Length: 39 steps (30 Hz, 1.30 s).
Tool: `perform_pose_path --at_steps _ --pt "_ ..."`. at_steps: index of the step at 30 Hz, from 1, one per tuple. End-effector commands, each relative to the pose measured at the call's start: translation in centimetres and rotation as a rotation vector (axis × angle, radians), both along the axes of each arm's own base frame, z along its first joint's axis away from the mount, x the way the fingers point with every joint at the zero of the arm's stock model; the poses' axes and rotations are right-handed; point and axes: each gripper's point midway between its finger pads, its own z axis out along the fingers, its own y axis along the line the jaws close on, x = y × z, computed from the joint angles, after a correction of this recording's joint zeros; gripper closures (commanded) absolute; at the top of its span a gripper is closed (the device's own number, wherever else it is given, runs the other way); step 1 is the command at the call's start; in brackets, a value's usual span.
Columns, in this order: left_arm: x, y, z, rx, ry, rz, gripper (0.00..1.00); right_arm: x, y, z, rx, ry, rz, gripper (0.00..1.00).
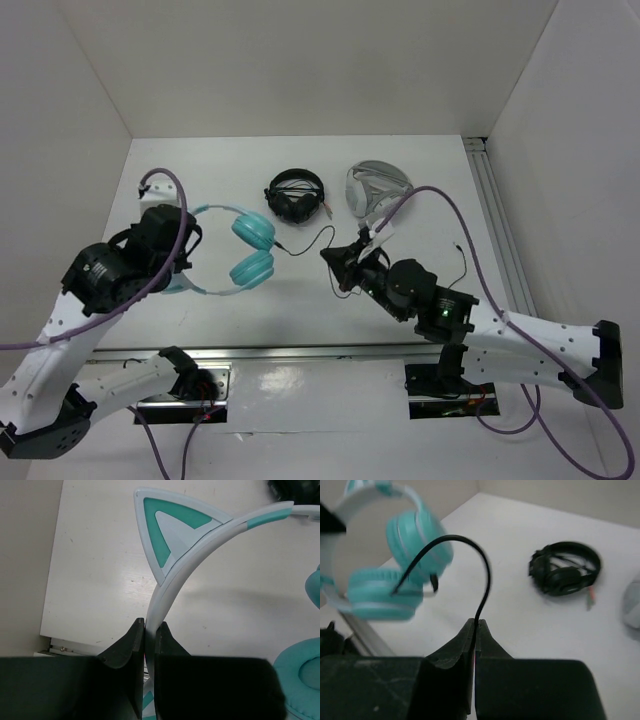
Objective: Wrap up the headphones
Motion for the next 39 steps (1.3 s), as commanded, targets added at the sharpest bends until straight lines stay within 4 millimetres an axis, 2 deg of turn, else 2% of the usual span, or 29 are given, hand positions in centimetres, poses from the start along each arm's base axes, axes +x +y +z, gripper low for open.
perform_pose_path --at_steps 1,4,5,7,8,11,14,16,20,26,32,39 --pt "1.8 -1.5 -0.7 -0.039 -0.057 -0.015 1.0 2.2 -5.4 2.3 -0.158 -0.04 -0.262 1.0" --pt "2.2 -4.3 -3.1 -0.046 0.011 -0.173 1.0 2.2 -6.1 3.5 -0.221 -0.073 -0.257 1.0" --pt "2.1 -6.3 -3.6 -0.075 0.035 -0.284 1.0 2.2 -6.2 4.1 -0.256 -0.089 -0.254 1.0" --pt "1.4 -8.6 -4.7 -0.098 0.081 -0.407 1.0 2.0 -5.9 4.9 -0.278 -0.108 -0.221 1.0" --pt "0.6 -10.5 -4.8 -0.144 0.106 -0.507 1.0 1.9 -5.6 4.8 -0.29 -0.104 -0.206 1.0" --pt "-1.4 -14.3 -5.0 -0.198 0.149 -0.732 1.0 1.6 -5.2 4.4 -0.34 -0.109 -0.162 1.0" --pt "-3.6 -17.0 -4.7 -0.235 0.168 -0.905 1.0 1.0 -4.2 3.8 -0.35 -0.103 -0.1 1.0" --pt "-4.5 -17.6 -5.0 -0.235 0.185 -0.948 1.0 0.8 -3.6 3.4 -0.364 -0.106 -0.064 1.0" --pt "-5.0 -18.0 -5.0 -0.218 0.182 -0.973 1.0 1.0 -2.5 2.5 -0.405 -0.09 -0.045 1.0" --pt "-4.9 -18.3 -5.5 -0.203 0.198 -0.973 1.0 0.8 -1.6 1.7 -0.429 -0.086 -0.004 1.0" --pt "-4.5 -19.0 -7.5 -0.141 0.27 -0.963 1.0 0.0 -0.7 1.7 -0.421 -0.085 0.052 1.0" --pt "-4.9 -20.1 -6.1 -0.179 0.232 -1.028 1.0 -0.3 0.9 0.0 -0.465 -0.068 0.117 1.0"
